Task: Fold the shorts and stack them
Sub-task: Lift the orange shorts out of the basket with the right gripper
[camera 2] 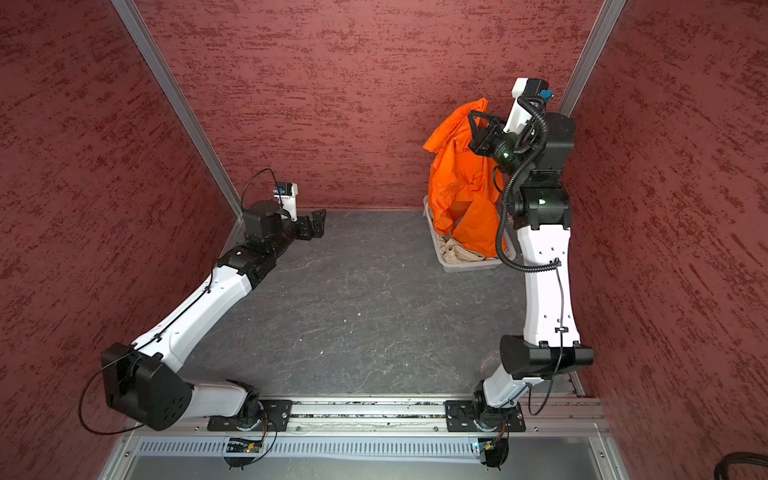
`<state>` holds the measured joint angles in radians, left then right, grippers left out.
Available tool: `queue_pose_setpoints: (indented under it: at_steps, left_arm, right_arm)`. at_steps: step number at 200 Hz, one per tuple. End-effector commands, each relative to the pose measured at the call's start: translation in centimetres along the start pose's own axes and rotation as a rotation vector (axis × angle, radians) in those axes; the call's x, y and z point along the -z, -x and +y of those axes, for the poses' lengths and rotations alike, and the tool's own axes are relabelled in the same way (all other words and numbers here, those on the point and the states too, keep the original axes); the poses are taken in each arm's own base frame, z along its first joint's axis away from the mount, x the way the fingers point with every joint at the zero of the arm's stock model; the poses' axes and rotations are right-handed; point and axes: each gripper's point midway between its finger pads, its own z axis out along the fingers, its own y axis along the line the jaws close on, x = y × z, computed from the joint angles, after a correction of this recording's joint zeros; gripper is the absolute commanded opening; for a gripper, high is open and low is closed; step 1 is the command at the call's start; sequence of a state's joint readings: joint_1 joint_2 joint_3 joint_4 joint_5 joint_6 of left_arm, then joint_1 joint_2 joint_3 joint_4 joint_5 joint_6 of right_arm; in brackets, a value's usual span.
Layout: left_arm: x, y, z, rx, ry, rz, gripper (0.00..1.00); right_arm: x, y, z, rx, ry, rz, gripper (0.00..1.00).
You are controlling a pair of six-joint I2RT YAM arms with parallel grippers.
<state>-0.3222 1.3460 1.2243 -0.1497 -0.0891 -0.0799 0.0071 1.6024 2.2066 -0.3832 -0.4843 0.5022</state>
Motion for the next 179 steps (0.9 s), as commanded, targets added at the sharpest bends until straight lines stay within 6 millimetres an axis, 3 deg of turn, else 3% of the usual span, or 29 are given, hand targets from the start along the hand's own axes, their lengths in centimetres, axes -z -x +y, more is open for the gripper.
queue_pose_setpoints:
  at_steps: [1, 47, 83, 102, 129, 151, 171, 179]
  left_arm:
    - [1.1, 0.6, 0.9, -0.005, 0.031, -0.025, 1.00]
    - [2.7, 0.4, 1.8, 0.010, 0.065, -0.030, 1.00]
    - [3.8, 0.1, 3.4, 0.020, 0.141, -0.010, 1.00]
    - [4.2, -0.5, 4.7, 0.022, 0.200, 0.019, 1.00]
    - [5.0, -1.5, 6.2, 0.046, 0.261, 0.054, 1.00]
    - [5.2, -2.7, 6.7, 0.061, 0.276, 0.073, 1.00]
    - [4.9, -3.7, 6.8, 0.069, 0.275, 0.093, 1.00]
    - [4.7, -4.2, 6.8, 0.069, 0.273, 0.104, 1.00]
  right_arm:
    - [2.7, 2.9, 7.0, 0.043, 0.181, -0.061, 0.00]
    - [3.9, 2.3, 13.2, 0.037, 0.390, -0.021, 0.00]
    - [1.7, -1.8, 15.4, -0.010, 0.484, 0.090, 0.00]
    - [-1.1, -5.9, 14.5, -0.058, 0.465, 0.179, 0.00]
    - [-5.1, -13.1, 11.5, -0.133, 0.383, 0.289, 0.00]
    - [-7.5, -20.6, 8.3, -0.200, 0.301, 0.391, 0.00]
    - [-8.6, -27.4, 4.5, -0.245, 0.191, 0.486, 0.00]
    - [-8.6, -29.7, 2.8, -0.252, 0.130, 0.518, 0.15]
